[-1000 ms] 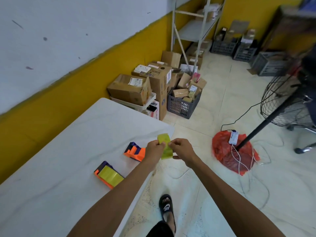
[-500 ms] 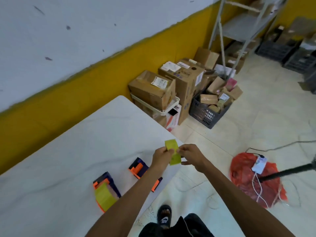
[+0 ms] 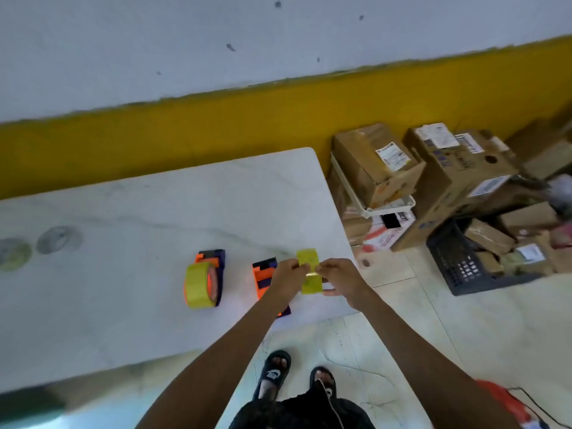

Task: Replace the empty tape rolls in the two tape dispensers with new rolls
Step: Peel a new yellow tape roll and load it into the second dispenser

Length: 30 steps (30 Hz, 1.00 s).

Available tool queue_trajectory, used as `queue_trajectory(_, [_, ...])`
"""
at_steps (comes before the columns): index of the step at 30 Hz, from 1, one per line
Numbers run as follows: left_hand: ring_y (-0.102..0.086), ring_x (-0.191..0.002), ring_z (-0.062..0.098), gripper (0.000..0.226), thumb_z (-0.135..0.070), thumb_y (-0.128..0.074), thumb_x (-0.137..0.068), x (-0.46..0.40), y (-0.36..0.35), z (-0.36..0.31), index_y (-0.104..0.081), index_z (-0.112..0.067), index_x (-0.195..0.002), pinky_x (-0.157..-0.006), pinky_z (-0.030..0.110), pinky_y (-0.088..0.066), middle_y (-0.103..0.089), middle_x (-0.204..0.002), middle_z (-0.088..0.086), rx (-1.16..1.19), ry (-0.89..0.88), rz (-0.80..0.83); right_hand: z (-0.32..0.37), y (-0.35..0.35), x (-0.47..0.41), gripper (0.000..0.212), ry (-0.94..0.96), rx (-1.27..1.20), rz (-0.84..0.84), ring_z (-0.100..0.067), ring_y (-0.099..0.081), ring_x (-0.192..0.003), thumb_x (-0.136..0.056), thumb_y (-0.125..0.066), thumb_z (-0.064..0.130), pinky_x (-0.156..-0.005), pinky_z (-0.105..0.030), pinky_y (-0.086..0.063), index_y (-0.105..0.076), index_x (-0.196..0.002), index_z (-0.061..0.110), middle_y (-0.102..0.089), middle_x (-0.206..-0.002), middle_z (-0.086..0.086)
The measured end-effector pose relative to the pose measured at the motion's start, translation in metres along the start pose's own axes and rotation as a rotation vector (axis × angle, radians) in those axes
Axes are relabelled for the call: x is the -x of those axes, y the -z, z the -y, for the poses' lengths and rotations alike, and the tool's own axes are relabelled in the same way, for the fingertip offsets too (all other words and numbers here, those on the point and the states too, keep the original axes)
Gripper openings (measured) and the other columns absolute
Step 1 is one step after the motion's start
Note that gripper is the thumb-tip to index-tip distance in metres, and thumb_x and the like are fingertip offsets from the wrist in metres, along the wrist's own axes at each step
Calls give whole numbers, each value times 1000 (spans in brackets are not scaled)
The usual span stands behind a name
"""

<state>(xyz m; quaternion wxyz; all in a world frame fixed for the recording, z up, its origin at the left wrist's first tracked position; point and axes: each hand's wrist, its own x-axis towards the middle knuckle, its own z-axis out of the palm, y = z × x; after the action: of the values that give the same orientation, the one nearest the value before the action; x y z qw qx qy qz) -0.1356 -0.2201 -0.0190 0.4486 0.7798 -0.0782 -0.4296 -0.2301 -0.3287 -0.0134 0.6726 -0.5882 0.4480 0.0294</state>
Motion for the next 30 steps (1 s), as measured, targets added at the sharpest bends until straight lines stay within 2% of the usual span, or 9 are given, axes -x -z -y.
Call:
queue_trajectory(3, [-54, -65, 23, 24, -29, -58, -79, 11, 3, 13, -51, -15, -61, -69, 48, -54, -51, -64, 7, -7, 17, -65, -5, -1, 3, 13, 14, 58, 95, -23, -65, -93, -88, -64, 19, -69, -35, -58, -70, -89, 7, -65, -90, -10])
queue_trajectory(5, [-55, -62, 24, 21, -24, -55, -78, 20, 8, 20, -54, -14, -59, -68, 49, -54, -54, -63, 10, 22, 20, -125, -10, -4, 7, 13, 21, 93, 139, -22, -64, -93, -89, -63, 18, -68, -34, -58, -70, -88, 8, -64, -88, -8])
queue_trajectory(8, [-52, -58, 23, 27, -14, -51, -79, 38, 21, 26, -60, -20, -54, -61, 35, -45, -56, -56, 5, 54, 8, -290, -16, -10, 8, 12, 30, 124, 183, -22, -62, -91, -90, -62, 18, -71, -34, -57, -69, -84, 12, -62, -83, -5])
queue_trajectory(11, [-56, -59, 20, 22, -10, -50, -87, 51, 37, 42, -67, -18, -75, -57, 26, -45, -62, -65, 5, 19, -33, -441, -20, -18, 8, 12, 42, 158, 193, -20, -62, -90, -90, -61, 18, -77, -37, -58, -69, -83, 14, -62, -82, -4])
queue_trajectory(14, [-59, -73, 19, 20, -9, -51, -88, 63, 47, 61, -65, -10, -102, -65, 26, -44, -64, -79, 0, -75, 5, -559, -22, -25, 9, 13, 67, 197, 196, -21, -63, -94, -90, -59, 18, -80, -38, -59, -70, -92, 11, -63, -84, -4])
queue_trajectory(20, [-56, -92, 18, 47, -14, -53, -89, 69, 49, 80, -51, -6, -136, -81, 25, -43, -66, -118, 11, -64, 147, -386, -23, -37, 8, 21, 113, 263, 182, -23, -60, -90, -91, -57, 17, -82, -42, -60, -68, -97, 0, -59, -86, -11])
queue_trajectory(25, [-54, -67, 14, 43, -7, -63, -80, 58, 50, 77, -60, -9, -122, -57, 23, -42, -62, -79, 1, 145, 175, -290, -23, -44, 5, 20, 119, 286, 166, -26, -62, -93, -90, -58, 18, -83, -45, -60, -69, -96, 2, -62, -91, -14])
queue_trajectory(27, [-55, -68, 17, 38, -3, -63, -75, 53, 55, 68, -63, -7, -113, -60, 23, -44, -62, -77, 3, 173, 160, -295, -22, -45, 5, 18, 107, 280, 164, -30, -65, -96, -90, -58, 18, -84, -45, -60, -69, -95, 5, -65, -93, -15])
queue_trajectory(30, [-55, -71, 27, 20, 1, -57, -72, 47, 65, 56, -66, -7, -88, -69, 35, -49, -59, -74, 8, 246, 142, -287, -21, -48, 6, 17, 83, 264, 158, -30, -65, -104, -89, -58, 20, -83, -41, -60, -71, -93, 10, -69, -104, -17])
